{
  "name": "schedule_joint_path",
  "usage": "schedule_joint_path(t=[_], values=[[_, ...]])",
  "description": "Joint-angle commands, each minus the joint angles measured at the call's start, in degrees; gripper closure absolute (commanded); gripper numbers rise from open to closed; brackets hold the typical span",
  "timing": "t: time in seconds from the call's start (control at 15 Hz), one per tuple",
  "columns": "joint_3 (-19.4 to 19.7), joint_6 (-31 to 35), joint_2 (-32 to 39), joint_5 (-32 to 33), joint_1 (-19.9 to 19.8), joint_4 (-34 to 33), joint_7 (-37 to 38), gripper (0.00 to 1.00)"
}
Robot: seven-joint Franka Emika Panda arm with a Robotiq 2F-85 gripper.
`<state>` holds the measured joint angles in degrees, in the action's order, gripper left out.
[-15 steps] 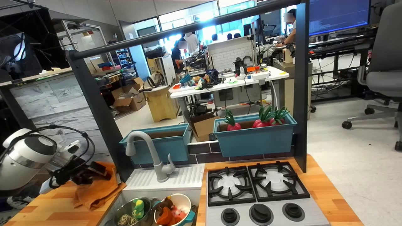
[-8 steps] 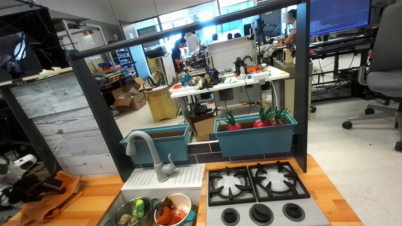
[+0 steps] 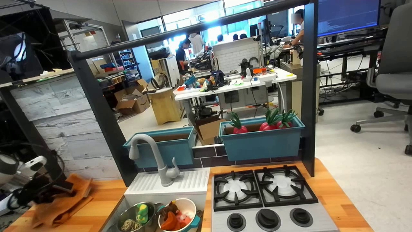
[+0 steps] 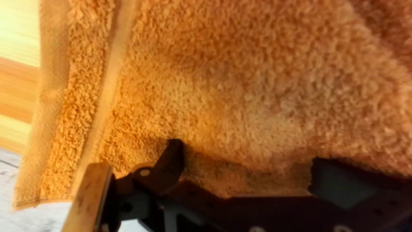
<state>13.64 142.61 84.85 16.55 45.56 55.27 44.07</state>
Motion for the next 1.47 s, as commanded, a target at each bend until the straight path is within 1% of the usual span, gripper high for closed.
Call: schedule_joint_path(t=[0.0, 0.07, 0.13, 0.2, 0.33, 0.47, 0.53, 0.6, 0.8, 0.93, 1.13, 1.27, 1.4], values=[[6.48, -2.44, 1.38, 1.41, -2.44, 1.34, 3.38, 0.0], [8.37, -3.11, 1.58, 1.84, -2.82, 1.28, 3.76, 0.0], [8.39, -3.52, 2.0, 3.79, -4.02, 0.53, 4.57, 0.0], [8.61, -3.61, 1.76, 4.6, -4.25, 1.17, 4.89, 0.0], [7.48, -2.54, 1.77, 6.46, -3.85, 2.17, 5.28, 0.0], [5.2, -2.11, 2.0, 7.51, -2.48, 2.54, 5.21, 0.0], [3.4, -2.27, 2.59, 7.25, -1.79, 1.56, 4.47, 0.0], [2.61, -1.7, 3.28, 5.42, -1.22, 0.44, 2.61, 0.0], [-2.65, 1.64, 2.32, 4.74, 0.6, 0.97, 0.58, 0.0], [-4.8, 1.02, 2.73, 4.11, 1.03, -0.68, 0.76, 0.0], [-5.88, -3.42, 1.99, 2.05, -1.06, -2.02, 2.27, 0.0], [-6.06, -5.48, -0.11, -0.2, -3.76, -0.09, 1.88, 0.0], [-7.01, -5.96, -2.96, -2.9, -7.5, 3.2, -0.1, 0.0]])
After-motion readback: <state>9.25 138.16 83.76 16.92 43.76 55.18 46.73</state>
